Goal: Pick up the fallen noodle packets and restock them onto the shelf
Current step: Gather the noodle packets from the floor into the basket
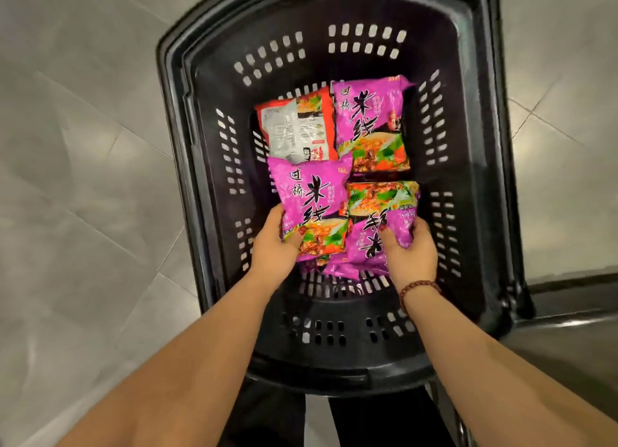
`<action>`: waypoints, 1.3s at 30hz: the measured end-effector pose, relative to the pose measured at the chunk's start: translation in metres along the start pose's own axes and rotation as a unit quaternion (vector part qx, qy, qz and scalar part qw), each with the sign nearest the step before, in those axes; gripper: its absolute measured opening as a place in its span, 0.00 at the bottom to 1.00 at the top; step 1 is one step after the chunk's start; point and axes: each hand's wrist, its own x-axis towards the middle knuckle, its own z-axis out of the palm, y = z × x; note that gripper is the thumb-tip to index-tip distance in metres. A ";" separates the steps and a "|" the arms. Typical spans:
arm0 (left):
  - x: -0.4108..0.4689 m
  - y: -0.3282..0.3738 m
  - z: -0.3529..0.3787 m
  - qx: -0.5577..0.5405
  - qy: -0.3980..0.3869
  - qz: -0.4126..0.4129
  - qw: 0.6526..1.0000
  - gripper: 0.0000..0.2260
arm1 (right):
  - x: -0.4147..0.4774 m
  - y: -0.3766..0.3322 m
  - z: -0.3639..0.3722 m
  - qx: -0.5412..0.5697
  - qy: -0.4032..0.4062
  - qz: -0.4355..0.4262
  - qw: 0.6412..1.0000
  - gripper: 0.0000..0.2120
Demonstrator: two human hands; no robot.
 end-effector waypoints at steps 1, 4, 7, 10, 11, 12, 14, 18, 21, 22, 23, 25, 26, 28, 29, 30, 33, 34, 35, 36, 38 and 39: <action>0.004 -0.006 0.000 0.026 -0.002 0.004 1.000 0.22 | 0.003 0.003 0.003 -0.010 0.001 -0.001 1.000 0.14; 0.012 -0.019 -0.003 0.088 -0.005 -0.008 0.996 0.23 | 0.008 0.012 0.012 -0.057 0.008 -0.004 0.998 0.21; 0.010 -0.017 -0.005 0.118 -0.009 -0.033 0.992 0.25 | 0.007 0.009 0.012 -0.088 0.000 0.003 0.996 0.23; -0.005 -0.002 -0.009 0.114 -0.023 -0.003 0.993 0.24 | -0.004 -0.007 0.003 -0.131 -0.005 -0.020 0.991 0.24; -0.012 0.004 -0.012 0.112 -0.028 0.010 0.993 0.24 | -0.010 -0.015 -0.002 -0.149 -0.003 -0.032 0.988 0.27; -0.020 0.012 -0.017 0.114 -0.032 0.019 0.993 0.24 | -0.018 -0.023 -0.008 -0.162 0.001 -0.041 0.986 0.28; -0.038 0.029 -0.027 0.133 -0.033 0.037 0.990 0.24 | -0.038 -0.040 -0.023 -0.183 0.012 -0.070 0.981 0.28; -0.089 0.084 -0.054 0.204 -0.032 0.125 0.970 0.24 | -0.093 -0.085 -0.061 -0.214 0.026 -0.131 0.968 0.25; -0.138 0.132 -0.076 0.267 -0.043 0.233 0.934 0.24 | -0.143 -0.117 -0.093 -0.220 0.049 -0.187 0.956 0.24; -0.155 0.147 -0.084 0.284 -0.047 0.266 0.920 0.24 | -0.161 -0.126 -0.102 -0.220 0.059 -0.203 0.952 0.23; -0.171 0.160 -0.092 0.300 -0.051 0.300 0.904 0.24 | -0.180 -0.136 -0.111 -0.227 0.063 -0.206 0.950 0.23; -0.202 0.180 -0.107 0.322 -0.054 0.370 0.870 0.23 | -0.218 -0.150 -0.126 -0.247 0.067 -0.202 0.945 0.23; -0.217 0.188 -0.113 0.330 -0.054 0.403 0.852 0.23 | -0.237 -0.155 -0.133 -0.249 0.079 -0.210 0.942 0.23; -0.245 0.200 -0.127 0.351 -0.059 0.456 0.815 0.22 | -0.278 -0.158 -0.145 -0.240 0.111 -0.230 0.936 0.23; -0.258 0.205 -0.133 0.363 -0.067 0.483 0.794 0.22 | -0.298 -0.158 -0.149 -0.231 0.129 -0.234 0.936 0.23; -0.271 0.208 -0.140 0.373 -0.078 0.509 0.772 0.21 | -0.319 -0.156 -0.153 -0.220 0.149 -0.234 0.935 0.23; -0.308 0.213 -0.154 0.384 -0.129 0.577 0.709 0.21 | -0.378 -0.143 -0.160 -0.198 0.209 -0.210 0.934 0.25; -0.320 0.215 -0.157 0.386 -0.151 0.598 0.686 0.21 | -0.397 -0.136 -0.161 -0.193 0.228 -0.197 0.934 0.26; -0.331 0.217 -0.158 0.389 -0.171 0.619 0.660 0.21 | -0.415 -0.128 -0.161 -0.190 0.246 -0.180 0.933 0.26; -0.341 0.218 -0.158 0.394 -0.191 0.639 0.632 0.21 | -0.433 -0.120 -0.160 -0.187 0.265 -0.158 0.933 0.26; -0.362 0.219 -0.152 0.403 -0.231 0.672 0.577 0.21 | -0.466 -0.101 -0.158 -0.176 0.301 -0.106 0.931 0.27; -0.372 0.218 -0.148 0.408 -0.251 0.684 0.551 0.21 | -0.482 -0.091 -0.156 -0.170 0.318 -0.080 0.929 0.27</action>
